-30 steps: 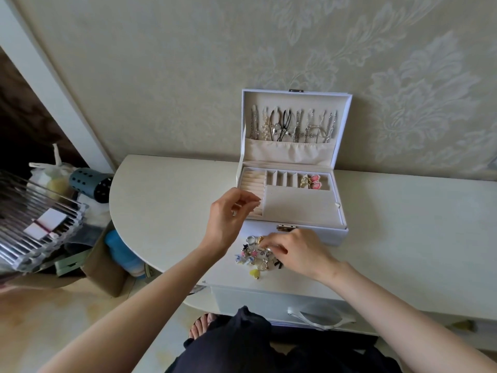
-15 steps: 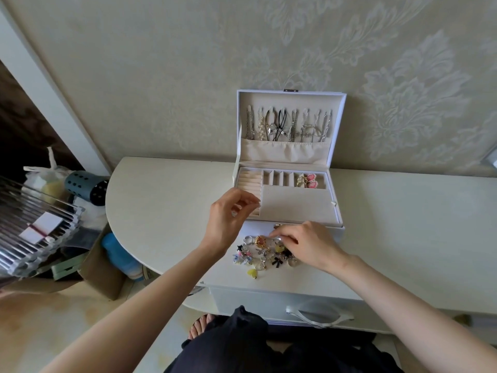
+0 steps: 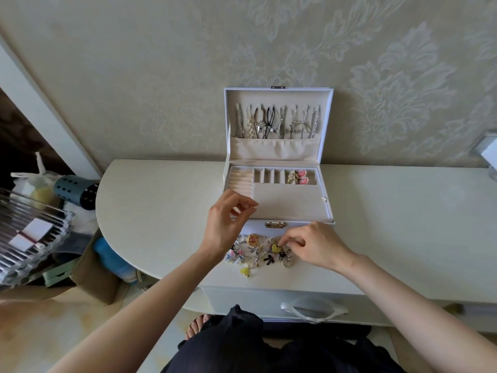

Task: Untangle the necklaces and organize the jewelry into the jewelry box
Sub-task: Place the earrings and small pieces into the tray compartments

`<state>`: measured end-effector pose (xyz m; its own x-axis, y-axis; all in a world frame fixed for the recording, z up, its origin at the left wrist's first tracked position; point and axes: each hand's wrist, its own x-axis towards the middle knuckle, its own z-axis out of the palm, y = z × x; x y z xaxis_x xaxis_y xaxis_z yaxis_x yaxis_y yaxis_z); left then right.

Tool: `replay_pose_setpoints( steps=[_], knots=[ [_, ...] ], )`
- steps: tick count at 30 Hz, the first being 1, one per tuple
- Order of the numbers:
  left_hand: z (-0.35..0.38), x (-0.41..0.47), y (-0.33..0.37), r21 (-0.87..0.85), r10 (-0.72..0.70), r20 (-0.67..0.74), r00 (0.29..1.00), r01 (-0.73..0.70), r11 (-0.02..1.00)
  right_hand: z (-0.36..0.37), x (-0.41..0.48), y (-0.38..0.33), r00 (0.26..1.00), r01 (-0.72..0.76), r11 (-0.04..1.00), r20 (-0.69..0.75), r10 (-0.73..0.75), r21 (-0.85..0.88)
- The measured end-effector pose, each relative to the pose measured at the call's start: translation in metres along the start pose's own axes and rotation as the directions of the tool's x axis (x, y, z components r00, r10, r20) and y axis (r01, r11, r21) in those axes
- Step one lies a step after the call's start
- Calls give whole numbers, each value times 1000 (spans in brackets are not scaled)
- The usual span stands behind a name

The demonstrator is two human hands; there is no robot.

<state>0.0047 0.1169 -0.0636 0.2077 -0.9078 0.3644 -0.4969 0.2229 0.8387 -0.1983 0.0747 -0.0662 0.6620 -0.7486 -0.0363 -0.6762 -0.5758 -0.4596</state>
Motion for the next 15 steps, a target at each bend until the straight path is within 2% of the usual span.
replay_pose_setpoints(
  steps=[7,11,15],
  knots=[
    [2,0,3,25,43,16,999,-43,999,5,2,-2,998,47,999,42,-47,15],
    [2,-2,2,25,45,15,999,-45,999,6,3,-3,997,70,995,-30,-68,77],
    [3,-3,1,-8,13,9,1000,-12,1000,16,4,-12,991,134,989,-24,-133,68]
  ],
)
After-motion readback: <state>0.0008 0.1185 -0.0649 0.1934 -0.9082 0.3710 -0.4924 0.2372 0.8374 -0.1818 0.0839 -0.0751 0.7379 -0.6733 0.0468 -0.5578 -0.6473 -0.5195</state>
